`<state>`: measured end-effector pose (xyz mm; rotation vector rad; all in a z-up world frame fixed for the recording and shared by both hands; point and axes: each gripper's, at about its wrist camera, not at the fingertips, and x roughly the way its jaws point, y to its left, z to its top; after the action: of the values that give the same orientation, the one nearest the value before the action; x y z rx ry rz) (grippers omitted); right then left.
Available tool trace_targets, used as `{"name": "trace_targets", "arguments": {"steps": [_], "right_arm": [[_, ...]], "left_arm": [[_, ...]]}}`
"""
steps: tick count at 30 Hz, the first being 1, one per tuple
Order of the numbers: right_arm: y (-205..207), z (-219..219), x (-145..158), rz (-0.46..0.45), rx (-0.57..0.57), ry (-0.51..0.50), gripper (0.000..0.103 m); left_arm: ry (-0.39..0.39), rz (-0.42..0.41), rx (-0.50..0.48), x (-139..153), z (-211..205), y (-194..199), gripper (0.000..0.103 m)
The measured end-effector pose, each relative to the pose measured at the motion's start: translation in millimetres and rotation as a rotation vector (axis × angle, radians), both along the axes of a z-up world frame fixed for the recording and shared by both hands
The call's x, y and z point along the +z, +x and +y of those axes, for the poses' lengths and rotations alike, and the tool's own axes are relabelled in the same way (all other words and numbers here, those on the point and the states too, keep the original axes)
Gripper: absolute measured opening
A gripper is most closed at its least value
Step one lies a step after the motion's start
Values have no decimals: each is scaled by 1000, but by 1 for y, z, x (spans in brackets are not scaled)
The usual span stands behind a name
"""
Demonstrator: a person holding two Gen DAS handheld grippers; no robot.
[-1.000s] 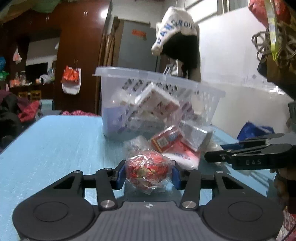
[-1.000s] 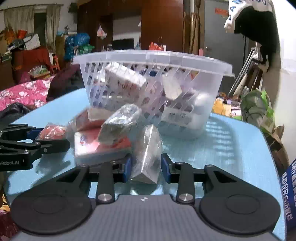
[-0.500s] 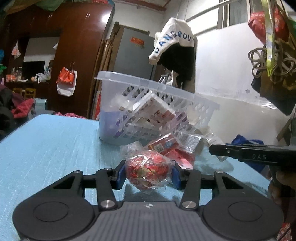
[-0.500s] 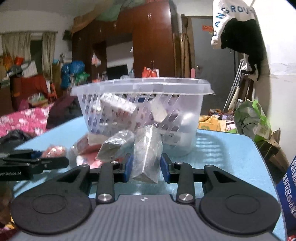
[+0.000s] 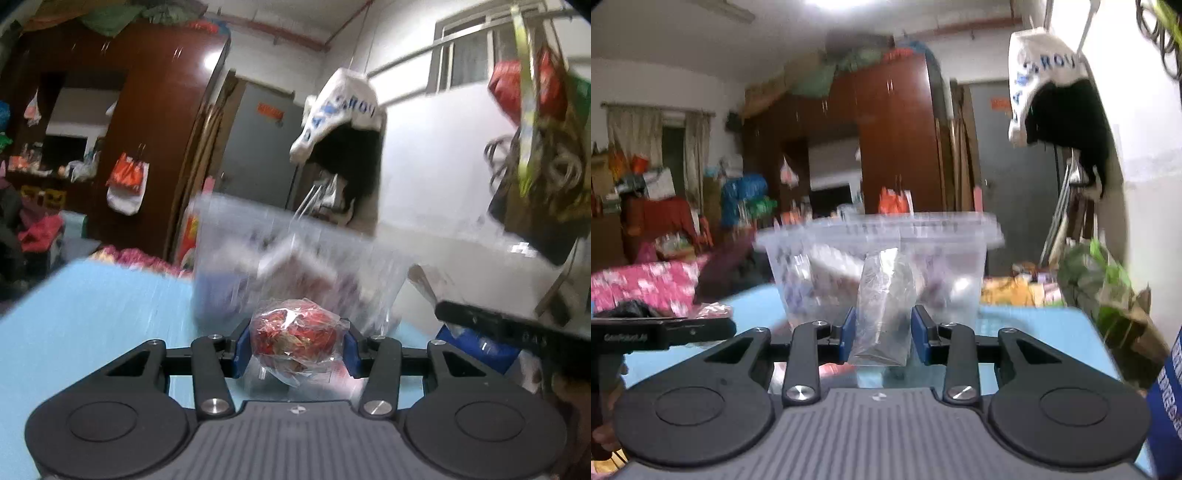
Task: Organize objects
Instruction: 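Drop the silver pouch and red ball into the basket with both tools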
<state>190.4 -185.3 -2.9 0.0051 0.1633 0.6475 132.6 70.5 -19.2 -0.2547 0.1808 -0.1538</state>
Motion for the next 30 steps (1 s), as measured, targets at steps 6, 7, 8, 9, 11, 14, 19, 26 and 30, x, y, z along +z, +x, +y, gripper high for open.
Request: {"name": "trace_targets", "arguments": {"steps": [6,7,8,9,11,14,19,26,30], "right_arm": [[9,20,69,-105,-30,-49,36],[20,27,79,-106,-40,-75,36],[31,33,86,-106,-51,-95,36],[44,41,93,-97,-63,-129,36],[63,49,99,-76,-76,-165,36],[84,57,99,-42,-75,-201,36],[105,60,92,-11,-69,-234,39],[62,31,82,-41,-65,-199,96],[29,-2,55,2,-47,-133,103]], "left_arm": [[-36,6,-50,83,7,67,52],[-36,20,-44,96,6,83,52],[-25,39,-35,106,4,97,52],[-15,59,-22,116,2,112,52],[14,91,3,125,-4,134,52],[31,147,26,126,-9,157,52],[65,140,49,116,-18,170,68],[106,110,34,101,-22,122,96],[169,101,-52,67,-40,65,101]]}}
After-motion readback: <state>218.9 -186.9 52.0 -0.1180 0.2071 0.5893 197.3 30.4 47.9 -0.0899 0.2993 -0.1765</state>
